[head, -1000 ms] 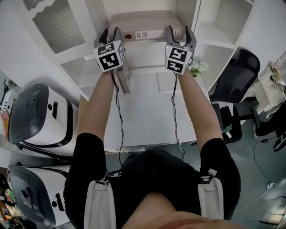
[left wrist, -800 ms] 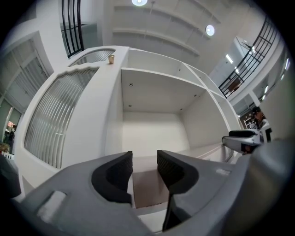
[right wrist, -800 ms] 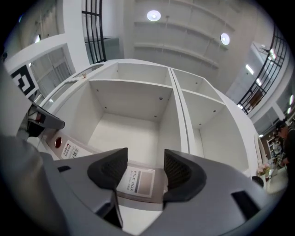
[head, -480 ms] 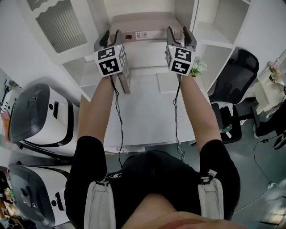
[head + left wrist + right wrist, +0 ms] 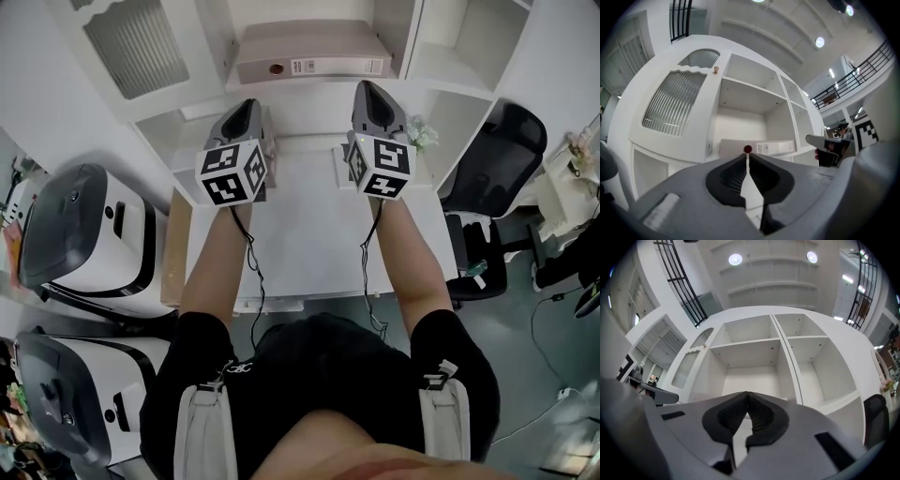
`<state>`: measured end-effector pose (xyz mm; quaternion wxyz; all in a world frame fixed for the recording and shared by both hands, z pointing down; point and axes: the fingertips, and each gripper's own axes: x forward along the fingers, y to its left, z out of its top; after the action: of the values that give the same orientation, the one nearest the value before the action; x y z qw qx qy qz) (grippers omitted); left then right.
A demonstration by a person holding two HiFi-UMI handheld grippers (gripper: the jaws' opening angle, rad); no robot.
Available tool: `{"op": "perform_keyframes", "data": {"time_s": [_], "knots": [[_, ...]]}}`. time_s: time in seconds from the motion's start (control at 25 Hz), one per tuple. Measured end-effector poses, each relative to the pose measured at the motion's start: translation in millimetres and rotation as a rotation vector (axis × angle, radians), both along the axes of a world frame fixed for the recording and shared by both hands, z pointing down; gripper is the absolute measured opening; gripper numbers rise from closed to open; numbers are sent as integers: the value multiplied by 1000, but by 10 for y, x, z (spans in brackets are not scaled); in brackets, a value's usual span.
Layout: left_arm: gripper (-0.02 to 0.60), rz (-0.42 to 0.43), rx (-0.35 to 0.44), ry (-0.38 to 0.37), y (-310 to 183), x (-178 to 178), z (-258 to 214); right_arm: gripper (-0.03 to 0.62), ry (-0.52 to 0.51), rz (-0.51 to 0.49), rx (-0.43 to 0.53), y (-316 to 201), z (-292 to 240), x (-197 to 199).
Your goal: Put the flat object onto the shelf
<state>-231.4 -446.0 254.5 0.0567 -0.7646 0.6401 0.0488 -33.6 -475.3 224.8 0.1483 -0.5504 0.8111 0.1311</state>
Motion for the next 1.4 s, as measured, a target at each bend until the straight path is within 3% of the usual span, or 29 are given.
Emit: {"op": "perform_keyframes", "data": {"time_s": [0.32,0.56,1.12,1.4], "knots": [[18,20,-91,28,423,57,775,0,-31,-72,-167,304,873,-135],[18,-45,-134,-21,616,-54,992,0,0,-88,-235,459,1258,-169],[19,16,-140,68,739,49,956,0,22,-93,-234,572,1264,-143],[18,13,-130,66,755,56,896,0,15,-103,-239,554,1248,-120]]}}
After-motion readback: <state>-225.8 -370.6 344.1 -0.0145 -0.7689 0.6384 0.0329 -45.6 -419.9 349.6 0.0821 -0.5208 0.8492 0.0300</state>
